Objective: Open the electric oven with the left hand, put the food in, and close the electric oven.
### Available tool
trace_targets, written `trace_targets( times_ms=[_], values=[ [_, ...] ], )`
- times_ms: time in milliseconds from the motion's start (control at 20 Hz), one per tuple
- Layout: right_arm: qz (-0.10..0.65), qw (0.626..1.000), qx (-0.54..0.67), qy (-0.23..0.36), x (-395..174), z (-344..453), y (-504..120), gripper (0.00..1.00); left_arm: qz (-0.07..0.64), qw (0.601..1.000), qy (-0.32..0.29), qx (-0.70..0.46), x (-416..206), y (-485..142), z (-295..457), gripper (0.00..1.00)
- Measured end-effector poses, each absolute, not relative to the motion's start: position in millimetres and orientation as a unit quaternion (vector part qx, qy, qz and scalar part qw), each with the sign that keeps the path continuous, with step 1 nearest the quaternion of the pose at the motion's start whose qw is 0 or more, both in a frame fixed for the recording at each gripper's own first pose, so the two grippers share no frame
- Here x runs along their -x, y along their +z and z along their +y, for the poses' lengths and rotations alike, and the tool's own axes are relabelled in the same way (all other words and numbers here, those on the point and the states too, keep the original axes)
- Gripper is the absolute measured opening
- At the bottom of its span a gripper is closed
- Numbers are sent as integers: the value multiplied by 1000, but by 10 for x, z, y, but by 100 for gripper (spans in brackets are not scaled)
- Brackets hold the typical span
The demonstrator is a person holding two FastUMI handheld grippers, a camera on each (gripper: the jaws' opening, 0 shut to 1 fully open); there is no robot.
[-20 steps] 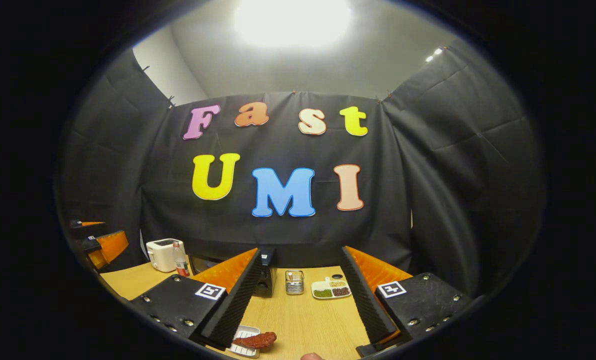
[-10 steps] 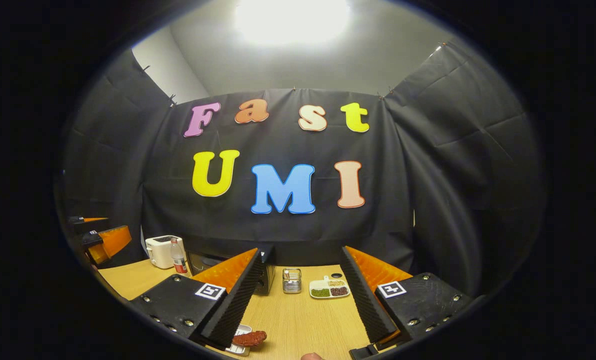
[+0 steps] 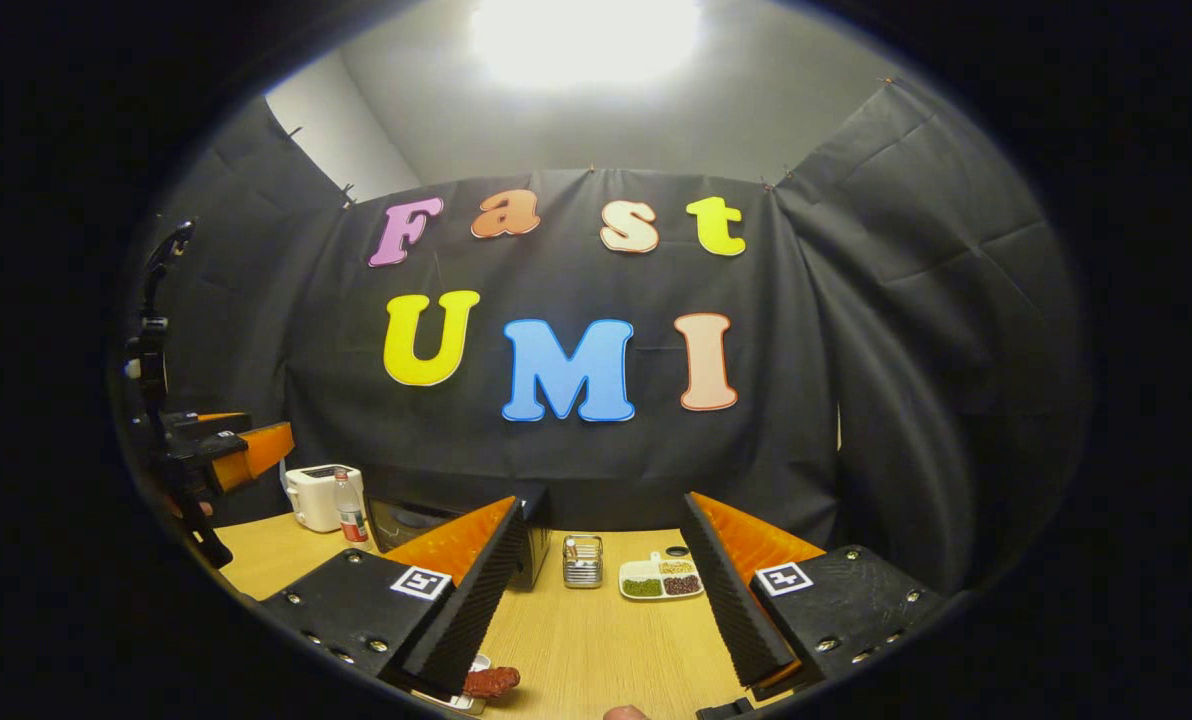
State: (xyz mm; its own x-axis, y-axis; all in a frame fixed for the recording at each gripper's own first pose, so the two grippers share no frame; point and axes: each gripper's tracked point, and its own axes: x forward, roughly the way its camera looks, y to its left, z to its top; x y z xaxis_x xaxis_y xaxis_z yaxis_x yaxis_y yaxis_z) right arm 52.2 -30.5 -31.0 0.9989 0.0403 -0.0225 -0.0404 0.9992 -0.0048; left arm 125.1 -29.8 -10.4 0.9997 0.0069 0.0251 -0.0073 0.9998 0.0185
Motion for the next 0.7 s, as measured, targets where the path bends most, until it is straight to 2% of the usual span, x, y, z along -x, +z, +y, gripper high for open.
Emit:
trace_targets(
  times_ms=[300, 700],
  values=[
    [0, 1000, 11, -20, -787, -305, -241, 95, -6, 1000, -30, -4, -2120, -344, -383, 100],
    [14, 995, 22, -94, -975, -478, -311, 95, 34, 997, -64, -2, -2998, -1006, -492, 100]
  ],
)
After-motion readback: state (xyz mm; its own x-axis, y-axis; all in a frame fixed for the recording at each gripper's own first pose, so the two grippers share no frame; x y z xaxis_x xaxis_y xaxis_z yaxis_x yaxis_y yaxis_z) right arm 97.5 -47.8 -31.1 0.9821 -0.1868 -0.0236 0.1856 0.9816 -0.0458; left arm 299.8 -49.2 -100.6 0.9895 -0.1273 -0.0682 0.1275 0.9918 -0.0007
